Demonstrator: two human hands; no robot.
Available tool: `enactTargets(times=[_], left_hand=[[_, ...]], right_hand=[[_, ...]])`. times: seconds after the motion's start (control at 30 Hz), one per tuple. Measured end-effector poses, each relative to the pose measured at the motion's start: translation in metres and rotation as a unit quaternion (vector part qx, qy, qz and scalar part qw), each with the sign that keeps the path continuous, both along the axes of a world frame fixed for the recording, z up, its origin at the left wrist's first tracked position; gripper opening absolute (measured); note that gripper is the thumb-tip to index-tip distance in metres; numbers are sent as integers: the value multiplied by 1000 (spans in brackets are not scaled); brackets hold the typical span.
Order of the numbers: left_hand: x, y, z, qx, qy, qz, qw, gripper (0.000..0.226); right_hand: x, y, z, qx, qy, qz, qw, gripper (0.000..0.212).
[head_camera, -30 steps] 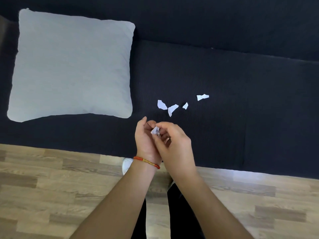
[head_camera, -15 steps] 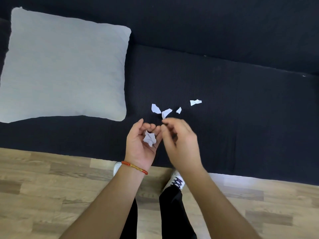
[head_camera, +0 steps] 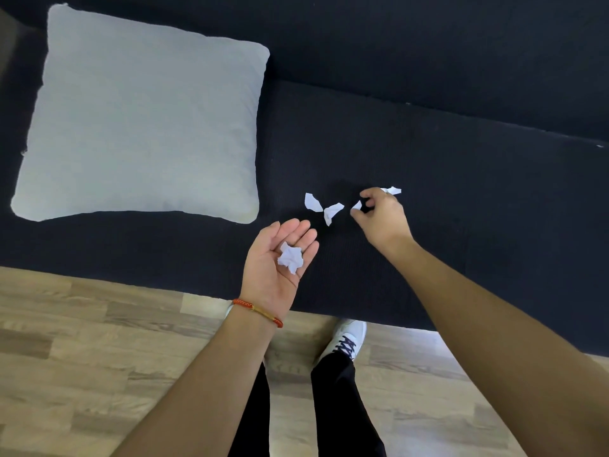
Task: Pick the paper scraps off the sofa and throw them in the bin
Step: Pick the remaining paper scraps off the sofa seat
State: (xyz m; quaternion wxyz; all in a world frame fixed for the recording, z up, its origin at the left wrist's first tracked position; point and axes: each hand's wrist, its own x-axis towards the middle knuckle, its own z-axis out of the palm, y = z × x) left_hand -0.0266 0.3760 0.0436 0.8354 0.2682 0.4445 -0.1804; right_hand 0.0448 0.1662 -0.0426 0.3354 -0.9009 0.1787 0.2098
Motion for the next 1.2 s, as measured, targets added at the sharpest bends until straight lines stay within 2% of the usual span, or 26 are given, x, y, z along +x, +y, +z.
enactTargets(times=[0.17, 0.27, 0.37, 0.5, 0.6, 0.77, 0.83, 0.93, 1.03, 1.13, 1.2], left_hand=[[-4, 6, -3, 3, 5, 3, 1000, 34], [-5, 10, -5, 5, 13, 6, 1000, 34], [-6, 13, -11, 10, 23, 0, 1000, 35], [-7, 13, -20, 32, 44, -1, 999, 34], [-6, 7, -24, 31, 53, -3, 998, 33], [0, -8, -24, 11, 44, -4, 999, 34], [3, -10, -25, 11, 40, -16, 999, 34], [6, -8, -24, 20, 51, -41, 998, 37], [9, -4, -25, 24, 48, -32, 998, 38], [12, 2, -25, 14, 27, -6, 1000, 34], [13, 4, -24, 19, 22, 6, 1000, 33]], right_hand=[[6, 7, -8, -34, -21, 13, 999, 33], [7, 8, -8, -28, -19, -12, 999, 22], [3, 8, -2, 3, -17, -53, 998, 24], [-10, 15, 24, 67, -73, -88, 991, 25], [-30, 32, 52, 128, -108, -67, 984, 29], [-68, 73, 85, 218, -98, 25, 971, 37], [-80, 83, 83, 210, -93, 75, 970, 37], [-86, 90, 77, 147, -98, 117, 977, 26], [-84, 91, 79, 142, -147, 143, 968, 20], [-77, 90, 86, 170, -177, 78, 966, 11], [-67, 84, 80, 145, -176, 19, 973, 9]])
